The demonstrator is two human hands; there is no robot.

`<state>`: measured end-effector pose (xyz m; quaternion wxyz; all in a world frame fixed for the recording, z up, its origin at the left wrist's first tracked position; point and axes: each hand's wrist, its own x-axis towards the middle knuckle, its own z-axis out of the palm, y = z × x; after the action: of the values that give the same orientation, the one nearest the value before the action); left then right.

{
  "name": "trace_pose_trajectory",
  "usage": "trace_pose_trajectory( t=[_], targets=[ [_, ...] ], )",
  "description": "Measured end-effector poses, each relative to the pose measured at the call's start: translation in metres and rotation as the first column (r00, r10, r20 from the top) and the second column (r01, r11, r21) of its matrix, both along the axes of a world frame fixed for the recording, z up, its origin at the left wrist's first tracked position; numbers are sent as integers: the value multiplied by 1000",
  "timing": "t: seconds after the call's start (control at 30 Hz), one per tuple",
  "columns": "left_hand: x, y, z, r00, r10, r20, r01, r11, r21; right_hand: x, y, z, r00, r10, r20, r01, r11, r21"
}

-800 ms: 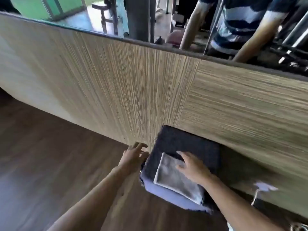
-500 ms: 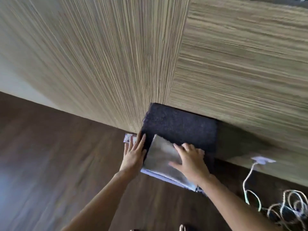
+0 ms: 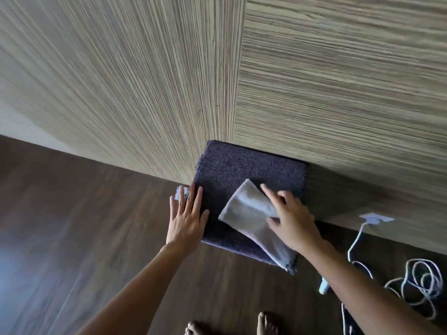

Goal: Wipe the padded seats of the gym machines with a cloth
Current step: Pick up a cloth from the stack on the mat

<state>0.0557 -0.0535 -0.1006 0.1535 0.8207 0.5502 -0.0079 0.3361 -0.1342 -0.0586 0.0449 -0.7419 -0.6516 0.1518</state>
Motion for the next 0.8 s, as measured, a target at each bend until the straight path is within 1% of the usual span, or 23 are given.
trace_pose_trajectory(
  t=[0.03, 0.07, 0.17, 0.23, 0.3, 0.37, 0.43, 0.5, 0.53, 0.63, 0.7, 0.73, 0.8],
  targets=[
    [1, 1, 0, 1000, -12, 8, 12, 1000, 13, -5, 0, -2, 996, 49, 69, -52, 997, 52],
    [2, 2, -1, 1000, -20, 15, 19, 1000, 22, -11, -1, -5, 992, 95, 88, -103, 991, 84],
    [4, 2, -5, 999, -28, 19, 27, 998, 50, -32, -8, -25, 973, 218, 70, -223, 972, 69],
    [3, 2, -8, 999, -29, 14, 28, 997, 66, -37, -12, -37, 978, 208, 28, -210, 965, 160],
    [2, 2, -10, 1000, -28, 1, 28, 997, 78, -37, -13, -45, 982, 188, -2, -179, 938, 298],
    [3, 3, -11, 1000, -25, -15, 27, 996, 82, -39, -11, -47, 984, 176, 1, -161, 898, 408],
    [3, 2, -9, 999, -36, -27, 38, 996, 74, -41, -8, -45, 987, 163, 15, -151, 872, 466],
    [2, -1, -6, 997, -74, -17, 75, 995, 60, -40, -5, -40, 988, 154, 2, -139, 887, 441],
    [1, -4, -3, 994, -104, -16, 104, 994, 44, -37, -5, -36, 989, 147, -18, -128, 908, 399],
    [-2, -14, 11, 987, -157, -44, 154, 986, -65, -25, -9, -14, 986, 140, -94, -124, 980, 158],
    [-1, -19, 30, 987, -147, -72, 133, 976, -173, -14, -17, 11, 975, 116, -191, -111, 993, 38],
    [0, -21, 43, 990, -124, -73, 106, 970, -218, -10, -21, 25, 963, 76, -259, -79, 997, -2],
    [2, -25, 80, 998, -17, -55, 2, 969, -245, -5, -27, 60, 916, -29, -400, 6, 998, -60]
  ],
)
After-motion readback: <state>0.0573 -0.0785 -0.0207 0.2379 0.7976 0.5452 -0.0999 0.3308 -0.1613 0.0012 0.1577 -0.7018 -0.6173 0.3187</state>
